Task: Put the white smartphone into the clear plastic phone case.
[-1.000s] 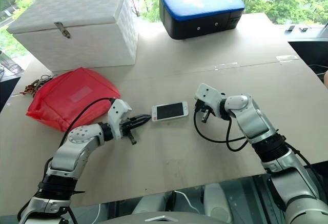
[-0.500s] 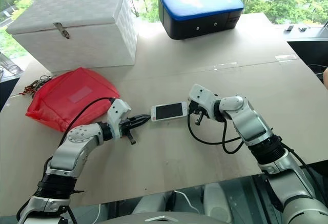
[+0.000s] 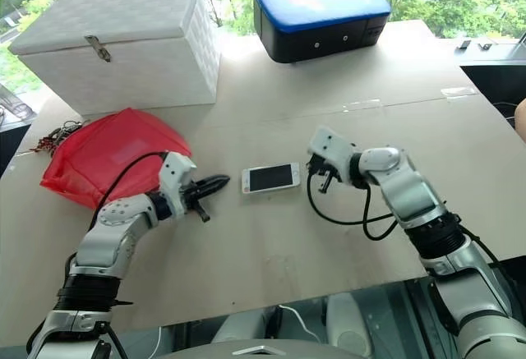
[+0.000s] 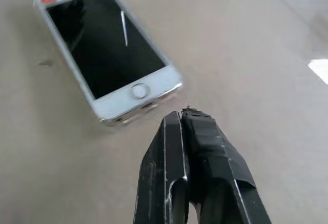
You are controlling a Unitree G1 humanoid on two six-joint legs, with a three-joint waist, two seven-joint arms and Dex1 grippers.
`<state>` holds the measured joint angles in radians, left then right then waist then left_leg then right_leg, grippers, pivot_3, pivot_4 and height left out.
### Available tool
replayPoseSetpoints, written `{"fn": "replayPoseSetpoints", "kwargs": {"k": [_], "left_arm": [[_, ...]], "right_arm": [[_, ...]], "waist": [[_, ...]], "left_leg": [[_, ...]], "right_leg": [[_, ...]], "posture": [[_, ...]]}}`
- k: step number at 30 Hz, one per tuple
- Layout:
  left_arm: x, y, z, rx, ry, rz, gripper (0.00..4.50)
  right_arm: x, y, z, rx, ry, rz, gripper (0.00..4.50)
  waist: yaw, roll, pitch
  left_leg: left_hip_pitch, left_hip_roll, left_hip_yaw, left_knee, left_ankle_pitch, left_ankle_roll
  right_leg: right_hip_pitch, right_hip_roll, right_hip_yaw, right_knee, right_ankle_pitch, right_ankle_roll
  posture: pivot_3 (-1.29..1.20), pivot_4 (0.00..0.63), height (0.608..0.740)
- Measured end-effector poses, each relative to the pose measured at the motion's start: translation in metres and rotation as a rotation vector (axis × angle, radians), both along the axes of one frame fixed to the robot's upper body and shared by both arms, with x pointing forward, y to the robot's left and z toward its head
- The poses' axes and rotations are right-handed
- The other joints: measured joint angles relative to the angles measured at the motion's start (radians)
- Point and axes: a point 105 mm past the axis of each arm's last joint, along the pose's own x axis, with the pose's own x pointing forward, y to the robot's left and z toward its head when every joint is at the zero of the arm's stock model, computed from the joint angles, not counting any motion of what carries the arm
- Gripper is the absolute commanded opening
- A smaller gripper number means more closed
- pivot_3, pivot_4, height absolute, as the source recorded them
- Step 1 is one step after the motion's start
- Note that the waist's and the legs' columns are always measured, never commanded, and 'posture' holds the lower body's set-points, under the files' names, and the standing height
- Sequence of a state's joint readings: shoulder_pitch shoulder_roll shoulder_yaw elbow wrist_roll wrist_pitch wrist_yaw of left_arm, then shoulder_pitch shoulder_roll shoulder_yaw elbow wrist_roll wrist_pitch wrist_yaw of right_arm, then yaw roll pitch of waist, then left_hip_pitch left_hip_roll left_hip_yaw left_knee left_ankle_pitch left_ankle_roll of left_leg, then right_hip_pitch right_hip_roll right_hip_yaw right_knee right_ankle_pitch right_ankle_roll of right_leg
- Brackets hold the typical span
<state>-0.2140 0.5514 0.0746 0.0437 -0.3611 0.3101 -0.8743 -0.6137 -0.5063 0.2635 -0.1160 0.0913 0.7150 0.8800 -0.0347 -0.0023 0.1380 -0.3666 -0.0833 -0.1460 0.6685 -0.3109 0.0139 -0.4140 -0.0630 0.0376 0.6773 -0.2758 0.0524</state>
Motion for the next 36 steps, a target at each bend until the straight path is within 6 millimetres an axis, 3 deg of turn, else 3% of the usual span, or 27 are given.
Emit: {"fn": "replayPoseSetpoints", "kwargs": {"k": [4, 6, 10, 17, 31, 36], "left_arm": [[-0.005, -0.028, 0.012, -0.070, -0.010, -0.112, 0.03], [-0.008, -0.042, 0.008, -0.080, 0.006, -0.152, 0.03], [-0.006, -0.053, -0.008, -0.013, 0.047, -0.165, 0.03], [0.003, -0.052, -0.009, 0.032, 0.034, -0.145, 0.03], [-0.002, -0.055, -0.013, 0.040, 0.051, -0.113, 0.03], [-0.001, -0.054, -0.017, 0.047, 0.071, -0.098, 0.03]], "right_arm": [[-0.001, 0.015, 0.012, 0.112, 0.003, 0.026, 0.00], [-0.002, 0.024, 0.010, 0.133, 0.014, 0.042, 0.00], [-0.001, 0.035, -0.001, 0.135, 0.061, 0.053, 0.00], [0.004, 0.042, -0.026, 0.014, 0.154, 0.072, 0.00], [0.012, 0.042, -0.041, -0.110, 0.268, 0.128, 0.00], [0.018, 0.045, -0.049, -0.129, 0.268, 0.138, 0.00]], "waist": [[-0.003, 0.000, 0.000], [-0.005, 0.000, 0.000], [-0.005, 0.000, 0.000], [-0.005, 0.000, 0.000], [-0.003, -0.001, -0.020], [-0.003, -0.001, -0.027]], "left_leg": [[0.000, 0.000, 0.000, 0.000, 0.000, 0.000], [0.000, 0.000, 0.000, 0.000, 0.000, 0.000], [0.000, 0.000, 0.000, 0.000, 0.000, 0.000], [0.001, 0.000, 0.000, 0.000, 0.000, 0.000], [0.006, 0.000, 0.000, 0.000, 0.000, 0.000], [0.019, 0.000, 0.000, -0.002, 0.000, 0.001]], "right_leg": [[0.000, 0.000, 0.000, 0.000, 0.000, 0.000], [0.000, 0.000, 0.000, 0.000, 0.000, 0.000], [0.000, 0.000, 0.000, 0.000, 0.000, 0.000], [0.000, 0.000, 0.000, 0.001, 0.000, 0.000], [0.004, 0.000, 0.001, 0.001, 0.000, 0.000], [0.017, 0.000, 0.001, -0.001, 0.000, 0.000]], "posture": [[0.00, 0.150, 0.740], [0.00, 0.150, 0.740], [0.00, 0.150, 0.740], [0.00, 0.150, 0.740], [0.00, 0.150, 0.740], [0.00, 0.150, 0.740]]}}
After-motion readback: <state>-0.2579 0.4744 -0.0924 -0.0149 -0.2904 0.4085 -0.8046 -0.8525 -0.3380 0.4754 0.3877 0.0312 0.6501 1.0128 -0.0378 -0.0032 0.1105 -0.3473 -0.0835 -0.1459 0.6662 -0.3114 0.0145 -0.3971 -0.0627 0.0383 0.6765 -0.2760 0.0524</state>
